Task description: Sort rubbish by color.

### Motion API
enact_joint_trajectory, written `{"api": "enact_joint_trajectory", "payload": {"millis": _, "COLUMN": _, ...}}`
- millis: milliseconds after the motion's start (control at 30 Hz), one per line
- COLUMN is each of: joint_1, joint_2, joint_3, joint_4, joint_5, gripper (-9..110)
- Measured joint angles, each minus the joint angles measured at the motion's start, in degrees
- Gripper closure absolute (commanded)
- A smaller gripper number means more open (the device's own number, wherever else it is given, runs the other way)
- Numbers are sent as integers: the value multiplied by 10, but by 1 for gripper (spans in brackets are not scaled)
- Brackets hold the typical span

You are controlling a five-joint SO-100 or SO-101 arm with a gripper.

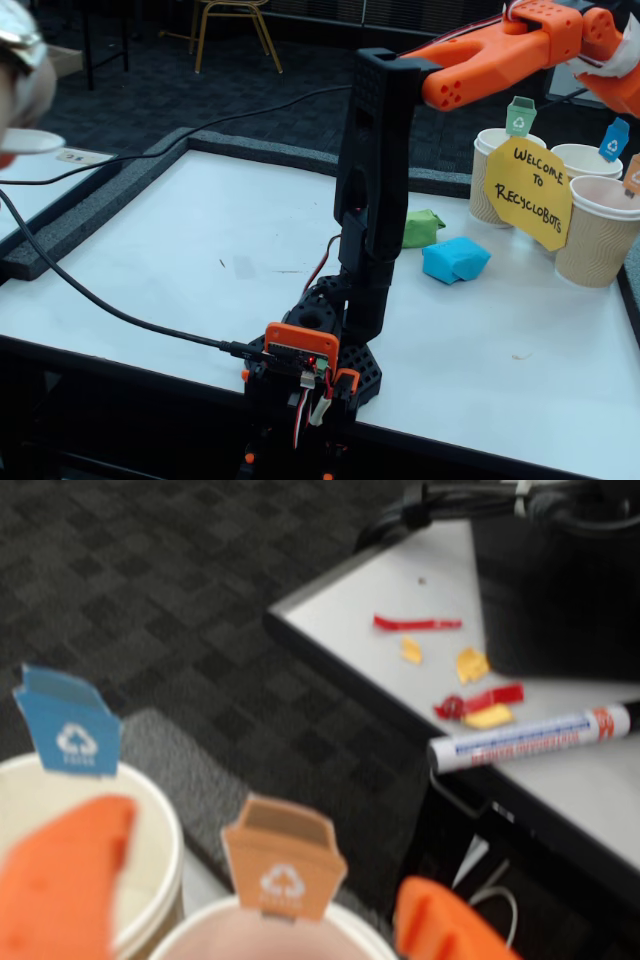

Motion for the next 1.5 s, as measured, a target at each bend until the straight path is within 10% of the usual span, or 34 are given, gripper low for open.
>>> {"api": "enact_joint_trajectory", "payload": {"millis": 800, "joint_1": -44, "joint_2": 201, "joint_3": -62, "joint_4": 334, "joint_5": 47, "gripper": 101}}
{"api": "enact_joint_trajectory", "payload": {"millis": 1500, "joint_1": -96, "joint_2": 559, "joint_3": 159, "joint_4": 388, "joint_5": 214, "gripper": 101}}
